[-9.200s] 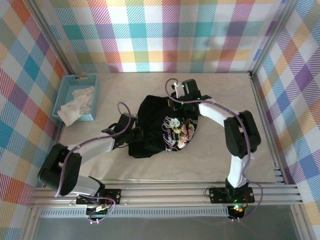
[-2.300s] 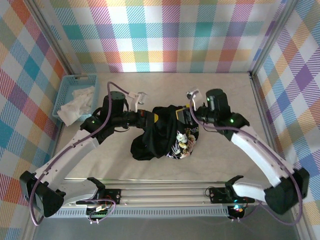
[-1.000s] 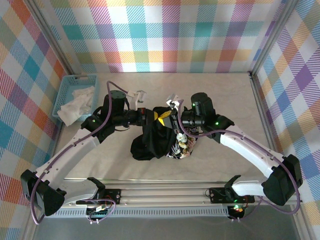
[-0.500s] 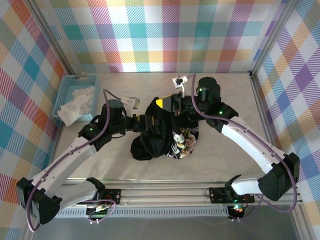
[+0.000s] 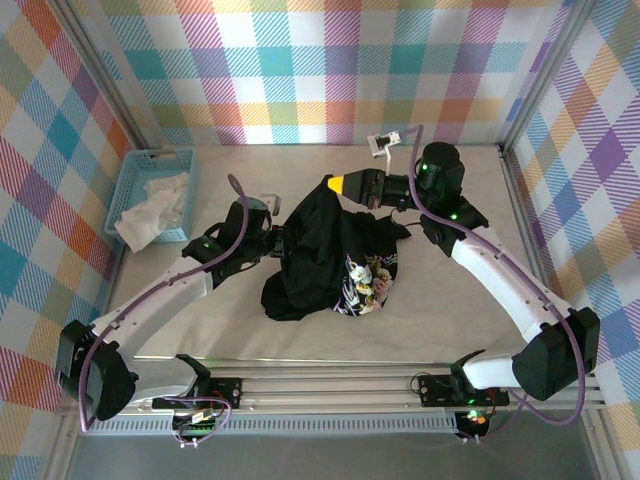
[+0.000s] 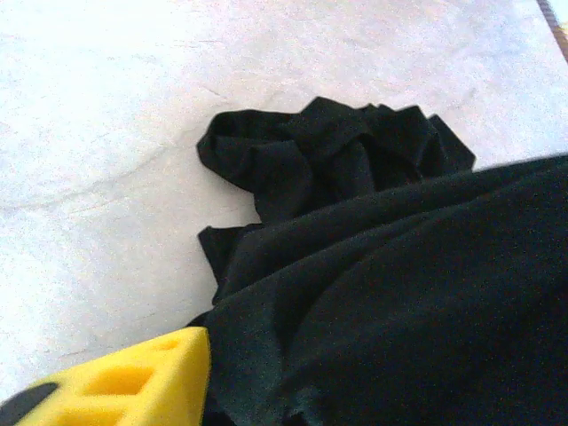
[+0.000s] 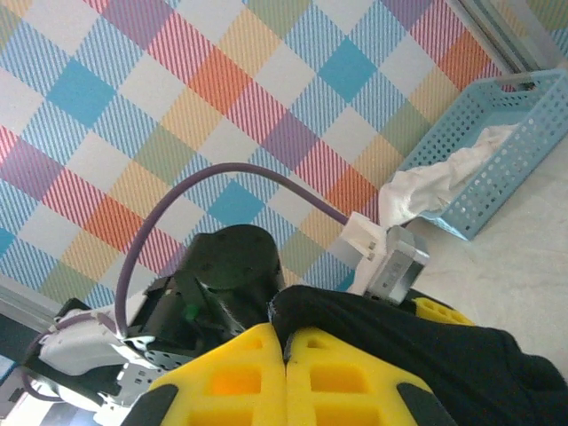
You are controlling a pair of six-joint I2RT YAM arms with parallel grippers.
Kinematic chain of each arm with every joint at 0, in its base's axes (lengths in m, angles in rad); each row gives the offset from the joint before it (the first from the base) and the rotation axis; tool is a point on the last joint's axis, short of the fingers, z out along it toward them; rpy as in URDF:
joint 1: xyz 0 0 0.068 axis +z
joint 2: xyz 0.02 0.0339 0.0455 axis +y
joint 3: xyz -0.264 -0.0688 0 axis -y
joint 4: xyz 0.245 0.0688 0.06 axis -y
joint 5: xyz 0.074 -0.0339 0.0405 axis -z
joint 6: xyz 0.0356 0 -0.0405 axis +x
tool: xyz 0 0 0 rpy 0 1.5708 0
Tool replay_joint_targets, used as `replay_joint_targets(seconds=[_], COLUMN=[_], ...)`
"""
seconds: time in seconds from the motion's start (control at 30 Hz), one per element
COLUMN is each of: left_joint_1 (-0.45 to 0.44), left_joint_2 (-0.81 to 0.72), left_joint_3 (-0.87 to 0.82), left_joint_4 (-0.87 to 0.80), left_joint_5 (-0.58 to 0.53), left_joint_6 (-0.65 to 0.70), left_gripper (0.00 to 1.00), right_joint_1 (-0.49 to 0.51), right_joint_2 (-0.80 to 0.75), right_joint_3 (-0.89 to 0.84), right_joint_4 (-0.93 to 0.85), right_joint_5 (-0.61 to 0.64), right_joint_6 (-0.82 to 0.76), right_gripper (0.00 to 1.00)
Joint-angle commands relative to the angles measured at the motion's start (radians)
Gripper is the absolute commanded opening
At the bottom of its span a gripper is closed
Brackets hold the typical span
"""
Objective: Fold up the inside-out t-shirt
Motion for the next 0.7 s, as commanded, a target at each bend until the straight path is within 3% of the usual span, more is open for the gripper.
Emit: replay_joint_targets(seconds=[0.0, 0.23, 0.4, 0.5, 0.67], left_joint_1=[0.009, 0.006, 0.003, -0.003, -0.005], left_joint_2=[-0.022, -0.203, -0.125, -0.063, 0.008], left_joint_3=[0.012, -0.078, -0.011, 0.026, 0.061], left_joint_4=[-0.027, 0.097, 0.152, 0.165, 0.195], left_joint_5=[-0.044, 0.095, 0.215, 0.269, 0.401], left_joint_6=[0.034, 0.077, 0.118, 0.136, 0.142], left_gripper=[0.55, 0.69, 0.70, 0.66, 0.47], right_joint_1=[-0.005, -0.008, -0.012, -0.017, -0.040], right_joint_2=[-0.010, 0.027, 0.049, 0.045, 0.028], right_joint_3=[0.014, 0.034, 0.066, 0.073, 0.067], right_joint_4=[0.126, 0.004, -0.097, -0.154, -0.207], right_joint_5=[-0.040, -0.078, -0.154, -0.173, -0.212], right_joint_6=[0.054, -0.057, -0.147, -0.195, -0.263], right_gripper=[0.00, 0.00, 0.00, 0.00, 0.00])
